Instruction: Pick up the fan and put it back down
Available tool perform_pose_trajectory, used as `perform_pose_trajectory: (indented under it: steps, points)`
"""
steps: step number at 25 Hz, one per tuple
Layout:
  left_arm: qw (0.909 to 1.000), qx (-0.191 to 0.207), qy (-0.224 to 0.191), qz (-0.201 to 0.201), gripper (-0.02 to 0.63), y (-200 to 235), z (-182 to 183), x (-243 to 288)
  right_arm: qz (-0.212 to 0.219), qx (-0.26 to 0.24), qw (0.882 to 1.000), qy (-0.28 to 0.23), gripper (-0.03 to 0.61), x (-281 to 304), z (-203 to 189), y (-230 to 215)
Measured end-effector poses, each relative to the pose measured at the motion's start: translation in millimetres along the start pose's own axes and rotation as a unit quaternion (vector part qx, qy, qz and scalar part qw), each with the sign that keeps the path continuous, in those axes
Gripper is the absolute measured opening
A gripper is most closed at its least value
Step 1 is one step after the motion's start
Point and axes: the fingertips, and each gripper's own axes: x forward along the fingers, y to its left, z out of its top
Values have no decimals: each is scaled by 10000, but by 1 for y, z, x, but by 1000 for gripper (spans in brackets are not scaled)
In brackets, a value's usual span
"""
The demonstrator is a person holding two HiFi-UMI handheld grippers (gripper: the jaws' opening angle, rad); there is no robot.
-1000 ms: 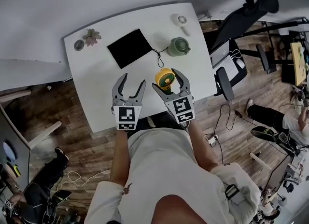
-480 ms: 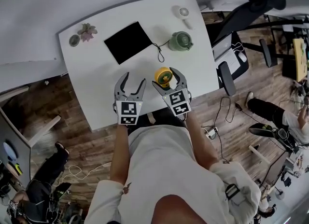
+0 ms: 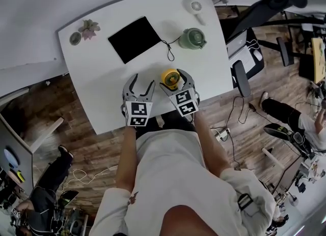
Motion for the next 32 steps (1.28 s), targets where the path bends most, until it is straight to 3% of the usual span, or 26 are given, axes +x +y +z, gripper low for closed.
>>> perform_pose_trajectory:
  steps: [23, 32]
  points:
    - [10000, -39, 84, 12, 282, 2, -17, 0, -175, -372, 9987, 290, 405, 27, -18, 1]
    - [9999, 44, -94, 81, 282, -2, -4, -13, -224, -482, 9985, 94, 459, 15, -8, 2]
